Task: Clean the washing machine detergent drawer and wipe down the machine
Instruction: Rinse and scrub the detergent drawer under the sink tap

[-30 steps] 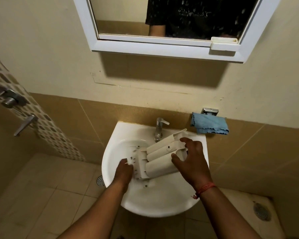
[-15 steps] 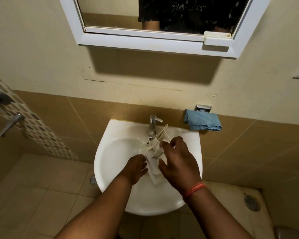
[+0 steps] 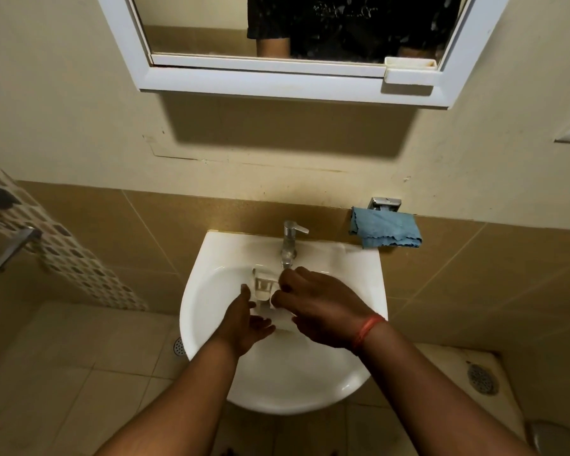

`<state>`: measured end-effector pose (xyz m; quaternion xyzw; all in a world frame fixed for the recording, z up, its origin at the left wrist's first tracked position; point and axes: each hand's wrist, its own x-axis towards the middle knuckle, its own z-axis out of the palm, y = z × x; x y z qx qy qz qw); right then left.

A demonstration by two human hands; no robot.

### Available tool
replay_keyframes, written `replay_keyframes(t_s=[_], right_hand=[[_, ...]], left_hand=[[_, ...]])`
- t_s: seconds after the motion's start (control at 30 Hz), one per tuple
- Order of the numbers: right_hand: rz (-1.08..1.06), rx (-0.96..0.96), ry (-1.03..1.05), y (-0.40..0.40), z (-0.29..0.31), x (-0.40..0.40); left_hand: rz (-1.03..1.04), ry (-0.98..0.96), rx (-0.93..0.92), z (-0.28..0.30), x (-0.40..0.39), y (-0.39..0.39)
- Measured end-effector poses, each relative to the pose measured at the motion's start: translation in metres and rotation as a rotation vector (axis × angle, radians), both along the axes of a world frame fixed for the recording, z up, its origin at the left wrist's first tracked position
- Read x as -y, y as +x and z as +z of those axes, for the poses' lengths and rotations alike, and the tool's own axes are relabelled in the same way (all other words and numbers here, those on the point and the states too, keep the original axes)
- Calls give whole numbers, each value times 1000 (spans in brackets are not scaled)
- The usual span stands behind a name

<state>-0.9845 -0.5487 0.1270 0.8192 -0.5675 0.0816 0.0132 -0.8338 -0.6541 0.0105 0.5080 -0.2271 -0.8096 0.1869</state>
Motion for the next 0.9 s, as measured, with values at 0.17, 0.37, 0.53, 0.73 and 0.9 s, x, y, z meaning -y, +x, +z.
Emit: replay_keyframes(t_s=[0.17,0.37,0.53,0.73,0.9], right_hand=[[269,-111,21,7,-2,23],[347,-26,-62,12,-2,41],[203,72,-144,24,-15,38],[90,245,-124,42,-22,32],[-1,510,-91,41,-20,20]], left_hand=[[49,189,-293,5,15,25],[116,194,-267,9,13,32],[135,253,-260,11,-1,30],[25,208,-10,3,-7,18],[30,214,56,1,-12,24]])
